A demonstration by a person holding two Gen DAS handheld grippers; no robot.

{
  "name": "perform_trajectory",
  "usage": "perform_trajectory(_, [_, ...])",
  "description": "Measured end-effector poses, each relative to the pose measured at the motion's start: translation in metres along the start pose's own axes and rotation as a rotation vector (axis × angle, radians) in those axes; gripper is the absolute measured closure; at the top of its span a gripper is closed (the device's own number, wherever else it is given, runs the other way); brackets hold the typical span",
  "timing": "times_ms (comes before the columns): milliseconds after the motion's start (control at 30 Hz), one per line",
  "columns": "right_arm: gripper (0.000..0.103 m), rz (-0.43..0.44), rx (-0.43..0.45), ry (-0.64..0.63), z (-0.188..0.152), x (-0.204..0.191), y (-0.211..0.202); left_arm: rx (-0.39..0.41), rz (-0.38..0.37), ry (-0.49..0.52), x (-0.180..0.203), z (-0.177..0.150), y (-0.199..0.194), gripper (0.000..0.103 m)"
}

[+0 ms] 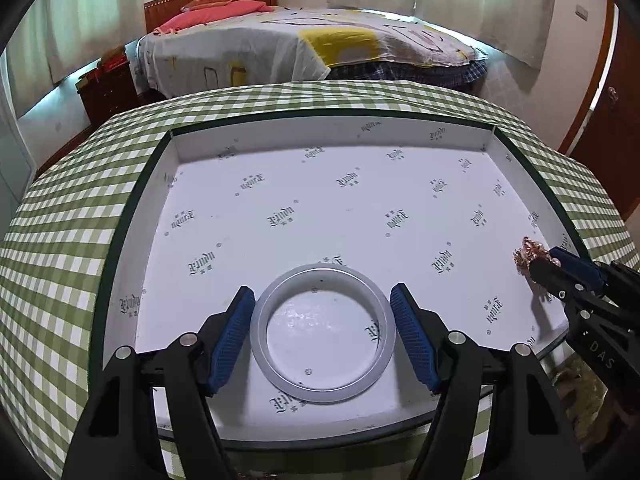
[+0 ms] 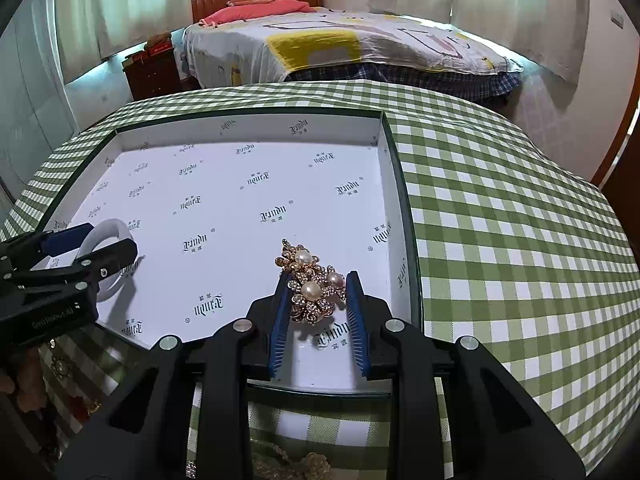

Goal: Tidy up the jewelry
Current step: 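Carry the bangle and brooch into the green box and open both tools, then grasp the black beaded pendant with the left tool while the right tool grasps the dark red bead bracelet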

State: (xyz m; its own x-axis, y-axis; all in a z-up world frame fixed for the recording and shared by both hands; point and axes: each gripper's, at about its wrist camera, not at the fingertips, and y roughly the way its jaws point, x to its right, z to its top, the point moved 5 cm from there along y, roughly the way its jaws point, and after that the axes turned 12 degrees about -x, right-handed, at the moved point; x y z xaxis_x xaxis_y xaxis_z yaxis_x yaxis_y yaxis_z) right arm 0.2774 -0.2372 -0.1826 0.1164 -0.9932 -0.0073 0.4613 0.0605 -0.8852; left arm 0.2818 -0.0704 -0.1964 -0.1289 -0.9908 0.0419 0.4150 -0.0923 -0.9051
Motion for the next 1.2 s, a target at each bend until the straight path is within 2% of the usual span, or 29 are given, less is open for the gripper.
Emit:
perform_trajectory(133, [0.075, 0.002, 0.001, -0.005, -0.001, -0.001, 0.0, 0.002, -0.002, 0.008, 0.004, 0.001, 0.001, 0.034])
perform_trajectory(200, [0.065, 0.009, 0.007, -0.009, 0.0, -0.002, -0.001, -0.001, -0.004, 0.011, 0.004, 0.001, 0.002, 0.033])
perform_trajectory(233, [0.062, 0.017, 0.009, -0.013, 0.0, -0.004, -0.002, -0.003, -0.005, 0.013, 0.005, 0.001, 0.002, 0.029])
perform_trajectory(300, [0.057, 0.011, 0.011, -0.018, 0.0, -0.006, -0.003, -0.004, -0.002, 0.009, 0.005, 0.002, 0.002, 0.027])
perform_trajectory(500, [0.057, 0.021, 0.036, -0.003, 0.003, -0.005, -0.017, 0.022, 0.008, -0.008, -0.001, 0.003, -0.01, 0.027])
perform_trajectory(733, [0.057, 0.037, 0.095, 0.023, 0.003, -0.008, -0.054, 0.136, 0.016, -0.027, -0.011, -0.005, -0.058, 0.027])
perform_trajectory(867, [0.057, 0.055, 0.114, 0.037, -0.014, -0.016, -0.075, 0.172, 0.022, -0.05, -0.021, -0.022, -0.083, 0.027])
perform_trajectory(1067, [0.057, 0.069, 0.104, 0.044, -0.061, -0.028, -0.098, 0.166, 0.021, -0.099, -0.035, -0.06, -0.103, 0.027])
perform_trajectory(1200, [0.057, 0.057, 0.102, 0.042, -0.088, -0.03, -0.109, 0.173, 0.051, -0.107, -0.042, -0.089, -0.112, 0.027])
